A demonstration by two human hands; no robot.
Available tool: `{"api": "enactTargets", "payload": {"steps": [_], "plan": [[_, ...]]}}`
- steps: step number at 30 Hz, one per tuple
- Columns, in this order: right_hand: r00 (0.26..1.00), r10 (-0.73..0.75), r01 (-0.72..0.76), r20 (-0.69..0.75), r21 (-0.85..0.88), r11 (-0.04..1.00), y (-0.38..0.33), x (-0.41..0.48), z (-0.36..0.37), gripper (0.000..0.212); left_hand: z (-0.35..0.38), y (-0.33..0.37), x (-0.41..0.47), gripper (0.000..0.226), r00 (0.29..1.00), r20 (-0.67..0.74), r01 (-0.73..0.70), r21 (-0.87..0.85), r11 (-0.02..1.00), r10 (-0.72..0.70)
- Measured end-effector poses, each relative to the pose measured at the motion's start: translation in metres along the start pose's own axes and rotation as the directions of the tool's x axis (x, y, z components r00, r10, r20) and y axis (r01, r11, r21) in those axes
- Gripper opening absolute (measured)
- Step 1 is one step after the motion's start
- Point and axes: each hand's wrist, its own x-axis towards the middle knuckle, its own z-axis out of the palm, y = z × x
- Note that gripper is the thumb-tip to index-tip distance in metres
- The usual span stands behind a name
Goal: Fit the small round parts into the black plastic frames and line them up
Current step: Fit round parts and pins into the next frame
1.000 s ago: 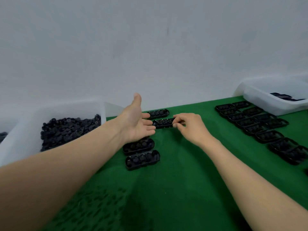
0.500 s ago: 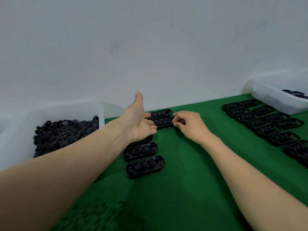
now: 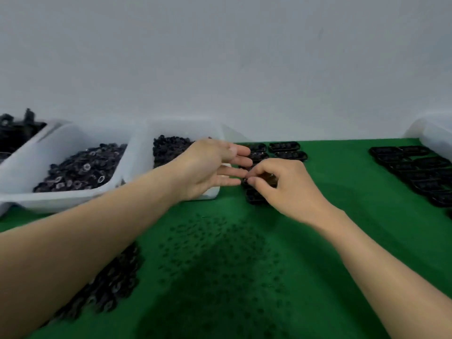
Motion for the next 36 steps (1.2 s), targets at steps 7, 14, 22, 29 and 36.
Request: {"api": "enactTargets", "payload": {"steps": [7, 14, 22, 29, 36], "plan": [[0.84, -0.344, 0.273, 0.42, 0.222, 0.936, -0.148, -0.048, 0.067, 0.009, -0.101, -0.074, -0.21, 0.024, 0.943, -0.206, -0.151, 0.437, 0.887, 0.262], [0.699, -0.463, 0.378, 0.546, 0.268, 0.886, -0.254, -0.037, 0.151, 0.015, -0.194, -0.144, -0.345, 0.019, 0.686, -0.681, 0.126, 0.457, 0.881, 0.255], [0.644, -0.563, 0.453, 0.519, 0.334, 0.826, -0.375, -0.017, 0.269, 0.023, -0.279, -0.169, -0.403, 0.025, 0.465, -0.811, 0.296, 0.521, 0.8, 0.356], [0.563, -0.599, 0.537, 0.57, 0.298, 0.789, -0.445, 0.022, 0.358, 0.046, -0.307, -0.171, -0.412, 0.016, 0.454, -0.826, 0.238, 0.472, 0.849, 0.333], [0.633, -0.565, 0.468, 0.529, 0.32, 0.824, -0.425, 0.017, 0.334, 0.029, -0.313, -0.176, -0.417, 0.022, 0.406, -0.865, 0.219, 0.404, 0.888, 0.293]]}}
